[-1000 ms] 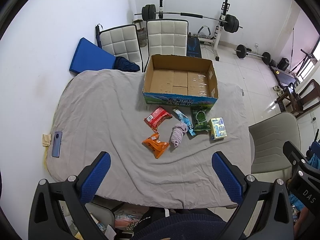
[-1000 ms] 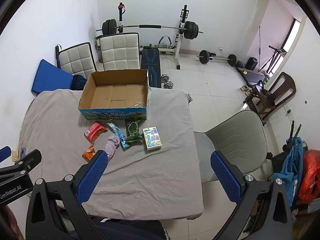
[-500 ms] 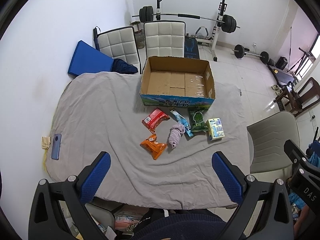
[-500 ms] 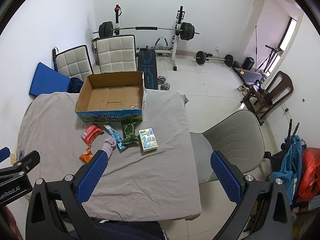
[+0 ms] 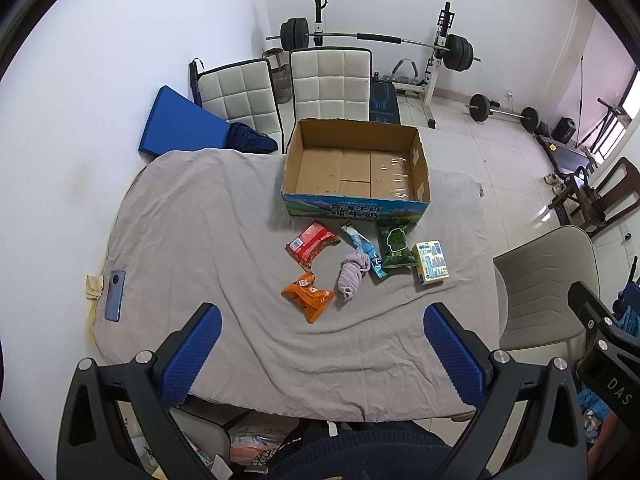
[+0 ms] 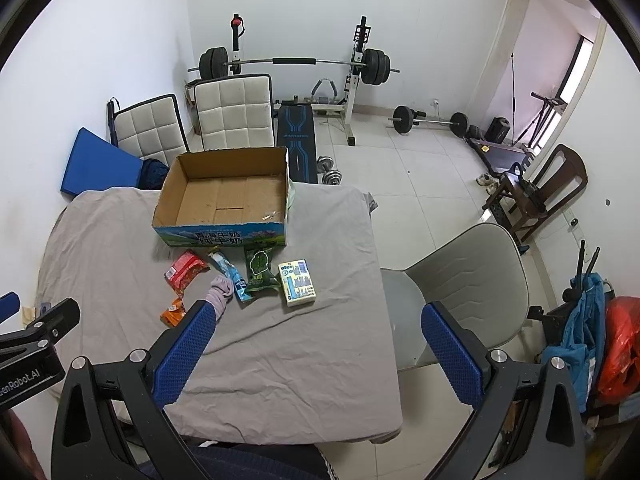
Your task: Organize soft objects
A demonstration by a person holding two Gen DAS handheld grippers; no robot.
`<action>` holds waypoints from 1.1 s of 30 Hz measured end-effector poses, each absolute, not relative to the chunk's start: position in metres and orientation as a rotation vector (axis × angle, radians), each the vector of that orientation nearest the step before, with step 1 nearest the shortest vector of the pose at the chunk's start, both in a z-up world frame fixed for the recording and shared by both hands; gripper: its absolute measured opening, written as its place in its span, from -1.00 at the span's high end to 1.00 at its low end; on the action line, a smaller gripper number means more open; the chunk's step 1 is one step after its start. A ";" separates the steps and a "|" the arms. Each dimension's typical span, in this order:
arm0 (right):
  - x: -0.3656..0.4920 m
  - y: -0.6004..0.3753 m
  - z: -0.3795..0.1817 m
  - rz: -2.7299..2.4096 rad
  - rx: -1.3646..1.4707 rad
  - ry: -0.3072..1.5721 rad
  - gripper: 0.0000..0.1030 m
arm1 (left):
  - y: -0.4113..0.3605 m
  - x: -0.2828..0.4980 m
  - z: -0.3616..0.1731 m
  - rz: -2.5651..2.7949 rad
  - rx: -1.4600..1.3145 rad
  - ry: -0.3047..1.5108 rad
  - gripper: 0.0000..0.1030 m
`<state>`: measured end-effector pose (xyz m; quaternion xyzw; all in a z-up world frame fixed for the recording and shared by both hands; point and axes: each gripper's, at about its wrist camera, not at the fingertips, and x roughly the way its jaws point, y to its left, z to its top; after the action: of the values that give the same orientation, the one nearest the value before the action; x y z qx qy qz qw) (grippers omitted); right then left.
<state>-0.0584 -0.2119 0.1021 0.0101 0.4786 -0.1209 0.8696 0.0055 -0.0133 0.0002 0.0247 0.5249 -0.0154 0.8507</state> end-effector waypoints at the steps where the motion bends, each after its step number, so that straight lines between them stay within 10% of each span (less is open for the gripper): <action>1: -0.059 -0.212 0.102 -0.252 0.023 1.000 -1.00 | -0.013 0.006 0.001 -0.032 0.052 1.105 -1.00; 33: -0.064 -0.208 0.105 -0.230 0.005 0.999 -1.00 | -0.012 0.000 0.004 -0.032 0.031 1.095 -1.00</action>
<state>-0.0637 -0.2077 0.1049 0.0023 0.4778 -0.1101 0.8715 -0.0004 -0.0122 0.0044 0.0149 0.5204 -0.0154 0.8537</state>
